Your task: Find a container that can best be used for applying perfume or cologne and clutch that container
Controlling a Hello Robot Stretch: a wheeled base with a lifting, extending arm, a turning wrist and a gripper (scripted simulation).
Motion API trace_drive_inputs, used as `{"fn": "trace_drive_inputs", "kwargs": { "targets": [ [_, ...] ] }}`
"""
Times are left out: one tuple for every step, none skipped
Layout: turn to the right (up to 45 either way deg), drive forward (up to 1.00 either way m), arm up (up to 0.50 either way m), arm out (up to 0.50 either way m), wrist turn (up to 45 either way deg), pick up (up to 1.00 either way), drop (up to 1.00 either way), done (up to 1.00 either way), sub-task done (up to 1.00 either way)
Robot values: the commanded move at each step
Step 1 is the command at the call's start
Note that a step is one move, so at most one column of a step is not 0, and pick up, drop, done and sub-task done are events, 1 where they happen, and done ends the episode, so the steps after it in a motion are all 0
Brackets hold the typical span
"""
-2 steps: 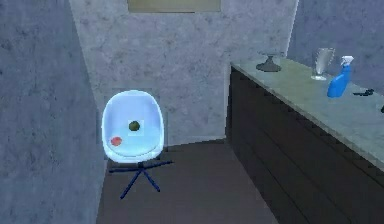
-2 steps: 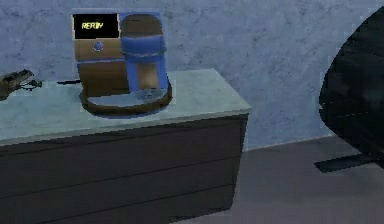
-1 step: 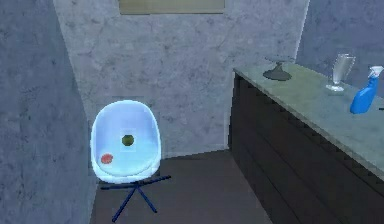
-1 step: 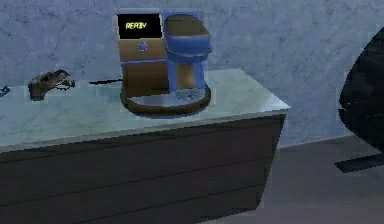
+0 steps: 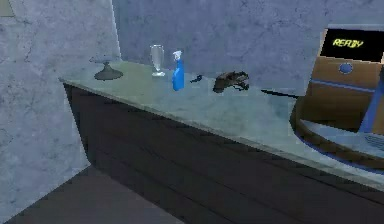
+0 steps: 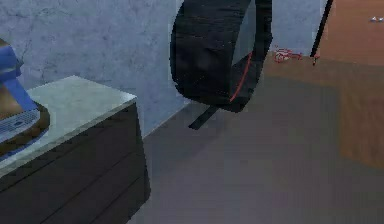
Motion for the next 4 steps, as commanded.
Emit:
{"fn": "trace_drive_inputs", "kwargs": {
  "targets": [
    [39.0,0.00,0.00,0.00,0.0,0.00,0.00,0.00,0.00],
    [0.0,0.05,0.00,0.00,0.0,0.00,0.00,0.00,0.00],
    [-45.0,0.00,0.00,0.00,0.0,0.00,0.00,0.00,0.00],
    [-24.0,0.00,0.00,0.00,0.0,0.00,0.00,0.00,0.00]
  ]
}}
